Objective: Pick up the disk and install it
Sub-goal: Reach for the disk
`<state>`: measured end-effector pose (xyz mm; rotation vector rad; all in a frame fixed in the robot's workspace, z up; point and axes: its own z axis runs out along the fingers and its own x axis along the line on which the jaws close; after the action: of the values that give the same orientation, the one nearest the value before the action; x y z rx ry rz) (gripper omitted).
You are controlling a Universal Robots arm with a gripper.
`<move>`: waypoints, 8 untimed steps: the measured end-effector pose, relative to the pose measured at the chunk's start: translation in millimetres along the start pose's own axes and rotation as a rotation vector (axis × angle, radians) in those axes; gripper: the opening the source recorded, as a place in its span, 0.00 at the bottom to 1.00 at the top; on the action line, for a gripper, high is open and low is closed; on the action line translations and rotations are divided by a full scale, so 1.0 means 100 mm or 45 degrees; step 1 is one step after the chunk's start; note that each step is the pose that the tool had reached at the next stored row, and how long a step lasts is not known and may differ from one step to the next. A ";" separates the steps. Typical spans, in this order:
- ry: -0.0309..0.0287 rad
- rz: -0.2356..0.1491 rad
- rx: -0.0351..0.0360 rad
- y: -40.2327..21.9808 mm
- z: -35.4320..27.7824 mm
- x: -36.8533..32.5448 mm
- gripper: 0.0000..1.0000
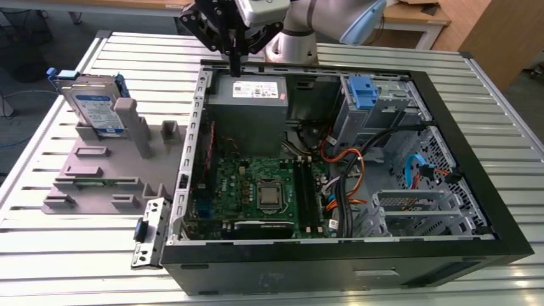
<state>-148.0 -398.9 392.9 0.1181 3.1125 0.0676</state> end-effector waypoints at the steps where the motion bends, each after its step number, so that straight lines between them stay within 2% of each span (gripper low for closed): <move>1: 0.0000 0.000 0.0000 -0.001 -0.001 0.009 0.11; 8: 0.0000 0.000 -0.0001 -0.003 -0.001 0.049 0.11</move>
<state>-152.9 -398.9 392.9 0.1180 3.1125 0.0677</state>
